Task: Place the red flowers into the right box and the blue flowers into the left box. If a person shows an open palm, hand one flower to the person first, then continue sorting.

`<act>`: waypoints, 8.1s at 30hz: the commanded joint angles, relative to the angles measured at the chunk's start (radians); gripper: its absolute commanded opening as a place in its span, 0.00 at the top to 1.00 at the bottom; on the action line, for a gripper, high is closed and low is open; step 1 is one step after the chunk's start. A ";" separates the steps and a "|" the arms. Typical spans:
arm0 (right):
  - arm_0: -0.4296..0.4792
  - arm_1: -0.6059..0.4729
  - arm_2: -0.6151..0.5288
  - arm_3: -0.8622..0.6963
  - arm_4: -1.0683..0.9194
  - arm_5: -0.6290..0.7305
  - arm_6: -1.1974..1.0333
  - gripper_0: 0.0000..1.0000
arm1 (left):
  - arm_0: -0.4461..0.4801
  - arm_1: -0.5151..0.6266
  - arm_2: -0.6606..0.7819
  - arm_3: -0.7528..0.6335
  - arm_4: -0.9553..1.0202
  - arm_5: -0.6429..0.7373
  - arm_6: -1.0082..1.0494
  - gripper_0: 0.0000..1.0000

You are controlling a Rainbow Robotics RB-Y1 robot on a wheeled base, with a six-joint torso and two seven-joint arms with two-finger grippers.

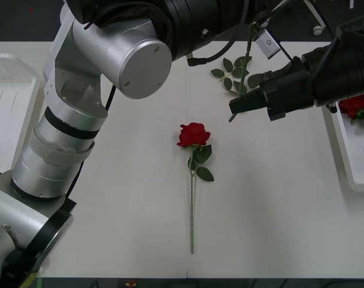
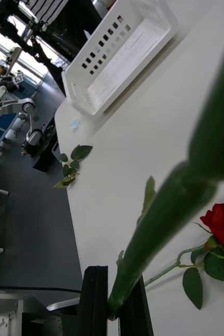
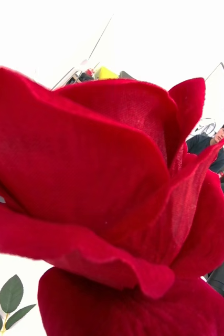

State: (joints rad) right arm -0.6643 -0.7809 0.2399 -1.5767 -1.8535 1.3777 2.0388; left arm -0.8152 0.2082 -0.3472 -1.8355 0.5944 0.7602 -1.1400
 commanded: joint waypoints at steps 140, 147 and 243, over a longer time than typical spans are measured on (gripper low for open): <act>0.009 -0.400 -0.194 0.139 0.316 0.282 0.041 0.00 | 0.134 0.069 -0.682 0.404 -0.407 0.383 0.206 1.00; 0.009 -0.379 -0.172 0.127 0.313 0.258 0.106 0.00 | 0.134 0.105 -0.569 0.309 -0.444 0.370 0.216 1.00; 0.141 -0.017 -0.059 -0.126 -0.032 -0.152 -0.009 1.00 | 0.087 -0.027 -0.199 -0.122 -0.700 -0.139 0.769 0.00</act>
State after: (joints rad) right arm -0.4839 -0.8157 0.1730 -1.6662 -1.8896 1.2349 2.0510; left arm -0.6769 0.2065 -0.5487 -1.9297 -0.0935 0.6387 -0.3853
